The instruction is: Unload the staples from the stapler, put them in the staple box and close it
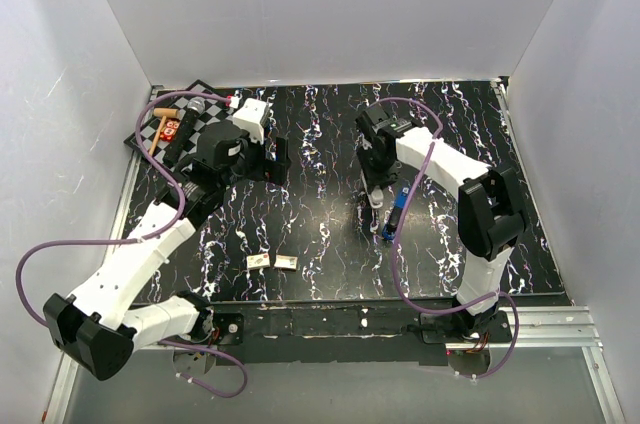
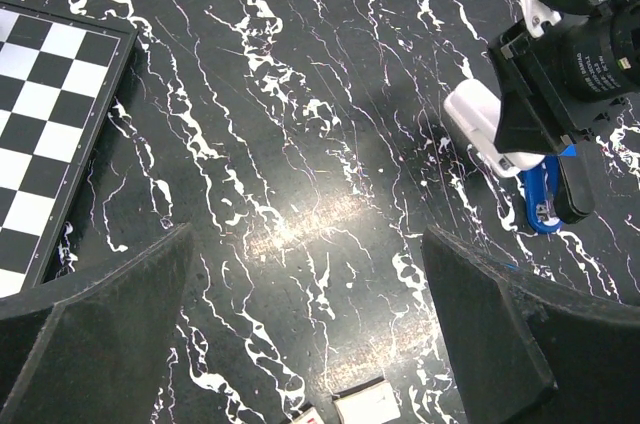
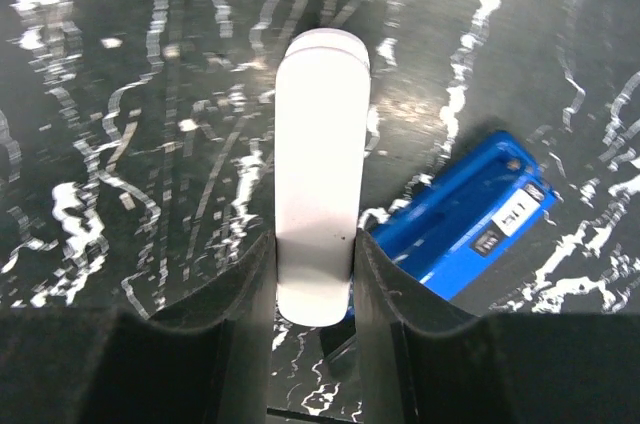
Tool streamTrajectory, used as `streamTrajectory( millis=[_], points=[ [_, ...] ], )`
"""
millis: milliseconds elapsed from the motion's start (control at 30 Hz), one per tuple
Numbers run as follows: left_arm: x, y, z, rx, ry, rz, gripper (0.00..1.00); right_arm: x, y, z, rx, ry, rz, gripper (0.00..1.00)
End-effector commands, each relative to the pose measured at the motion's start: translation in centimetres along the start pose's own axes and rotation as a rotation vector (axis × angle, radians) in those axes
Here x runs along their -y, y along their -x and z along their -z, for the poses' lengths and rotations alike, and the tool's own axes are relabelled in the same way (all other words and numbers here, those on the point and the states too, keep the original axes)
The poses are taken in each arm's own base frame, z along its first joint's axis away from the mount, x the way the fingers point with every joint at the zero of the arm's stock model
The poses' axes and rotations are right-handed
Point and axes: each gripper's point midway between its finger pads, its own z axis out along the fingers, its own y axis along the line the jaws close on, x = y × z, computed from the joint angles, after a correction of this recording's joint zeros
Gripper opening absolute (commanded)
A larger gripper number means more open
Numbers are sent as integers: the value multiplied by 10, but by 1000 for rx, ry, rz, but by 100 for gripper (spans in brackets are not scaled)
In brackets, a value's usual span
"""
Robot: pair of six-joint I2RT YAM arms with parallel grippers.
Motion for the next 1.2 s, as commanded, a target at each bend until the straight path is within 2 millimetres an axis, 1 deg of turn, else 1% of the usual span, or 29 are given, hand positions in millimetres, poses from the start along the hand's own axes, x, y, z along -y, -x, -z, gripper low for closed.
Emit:
streamTrajectory(
  millis=[0, 100, 133, 167, 200, 267, 333, 400, 500, 600, 733, 900, 1033, 1167],
  points=[
    [1, 10, 11, 50, -11, -5, 98, -47, 31, 39, 116, 254, 181, 1],
    [8, 11, 12, 59, -49, -2, 98, -62, 39, 43, 136, 307, 273, 1],
    [12, 12, 13, 62, -73, -3, 98, -70, 43, 47, 147, 332, 300, 1],
    [21, 12, 14, 64, -124, -4, 98, -77, 45, 47, 150, 358, 331, 1],
    [25, 12, 14, 65, -147, -5, 98, -86, 46, 48, 155, 381, 351, 1],
    [29, 12, 15, 68, -171, -6, 98, -106, 47, 45, 184, 411, 477, 1],
    [30, 13, 16, 74, -175, -8, 98, -117, 49, 39, 208, 376, 586, 1],
    [31, 16, 19, 90, -185, -12, 98, -127, 48, 31, 202, 359, 677, 1],
    [36, 19, 25, 113, -218, -19, 98, -140, 47, 24, 192, 343, 776, 1],
    [43, 24, 34, 147, -261, -33, 98, -147, 49, 15, 197, 308, 858, 1],
    [54, 31, 48, 200, -331, -59, 98, -156, 48, 7, 191, 326, 912, 1],
    [67, 35, 61, 246, -415, -87, 98, -168, 46, 8, 182, 363, 986, 1],
    [70, 35, 63, 252, -435, -93, 98, -180, 43, 8, 161, 409, 1032, 1],
    [70, 35, 62, 252, -435, -93, 98, -187, 41, 0, 125, 430, 1039, 8]
  ],
)
